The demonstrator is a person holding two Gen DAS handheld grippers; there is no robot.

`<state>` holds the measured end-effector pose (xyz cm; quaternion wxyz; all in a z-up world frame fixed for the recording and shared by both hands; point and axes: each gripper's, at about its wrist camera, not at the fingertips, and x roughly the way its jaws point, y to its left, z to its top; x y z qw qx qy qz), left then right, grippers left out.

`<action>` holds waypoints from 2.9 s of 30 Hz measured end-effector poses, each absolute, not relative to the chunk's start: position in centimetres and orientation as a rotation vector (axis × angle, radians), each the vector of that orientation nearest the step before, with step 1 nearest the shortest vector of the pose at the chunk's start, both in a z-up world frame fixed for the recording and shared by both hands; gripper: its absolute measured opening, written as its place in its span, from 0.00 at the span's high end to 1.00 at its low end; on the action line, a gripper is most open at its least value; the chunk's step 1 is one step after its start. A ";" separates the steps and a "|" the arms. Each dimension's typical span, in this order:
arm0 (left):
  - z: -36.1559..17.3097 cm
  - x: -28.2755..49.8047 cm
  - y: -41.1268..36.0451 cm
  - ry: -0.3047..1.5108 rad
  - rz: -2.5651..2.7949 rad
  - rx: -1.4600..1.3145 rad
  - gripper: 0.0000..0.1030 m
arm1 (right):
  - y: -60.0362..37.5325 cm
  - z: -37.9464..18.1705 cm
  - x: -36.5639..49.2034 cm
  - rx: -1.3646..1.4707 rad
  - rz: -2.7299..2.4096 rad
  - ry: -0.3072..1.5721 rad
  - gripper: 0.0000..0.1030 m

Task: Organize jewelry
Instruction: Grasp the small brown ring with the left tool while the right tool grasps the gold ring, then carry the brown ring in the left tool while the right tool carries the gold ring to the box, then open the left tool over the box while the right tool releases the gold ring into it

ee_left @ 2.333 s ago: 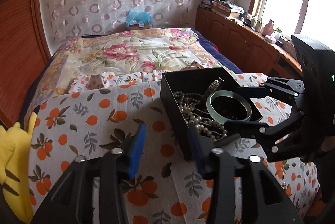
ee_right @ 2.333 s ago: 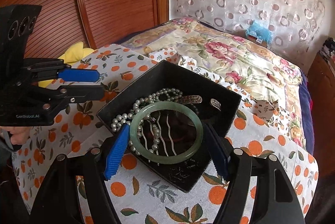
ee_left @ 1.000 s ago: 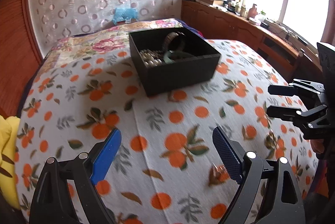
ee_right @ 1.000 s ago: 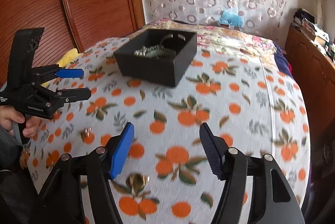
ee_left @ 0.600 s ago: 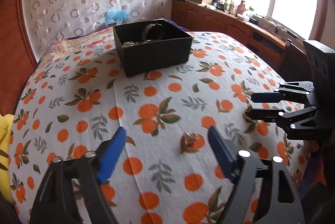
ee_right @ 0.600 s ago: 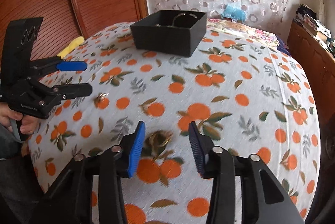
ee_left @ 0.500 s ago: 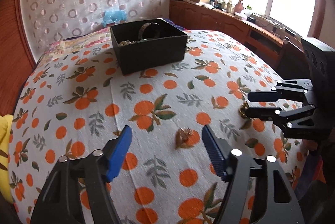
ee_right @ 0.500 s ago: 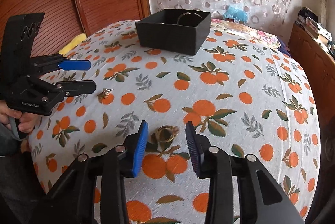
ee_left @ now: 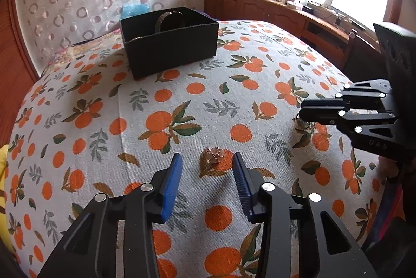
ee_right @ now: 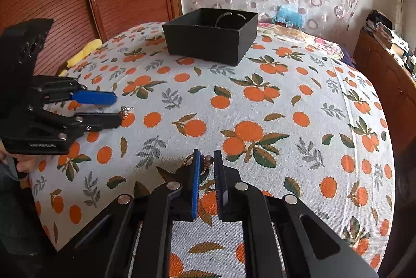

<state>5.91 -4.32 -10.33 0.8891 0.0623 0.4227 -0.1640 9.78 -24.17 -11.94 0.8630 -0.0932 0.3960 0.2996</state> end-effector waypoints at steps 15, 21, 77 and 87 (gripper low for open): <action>-9.2 7.3 -3.9 0.841 -0.319 0.106 0.87 | -23.3 -10.1 11.6 -0.194 0.666 0.776 0.89; -7.9 9.2 -3.2 0.818 -0.292 0.102 0.87 | -22.1 -9.2 13.9 -0.206 0.690 0.755 0.89; -3.9 25.0 -0.8 0.752 -0.232 0.078 0.87 | -18.4 -6.6 26.2 -0.112 0.735 0.641 0.81; -4.4 26.9 -0.7 0.762 -0.209 0.056 0.87 | -18.7 -6.1 26.0 -0.100 0.705 0.632 0.81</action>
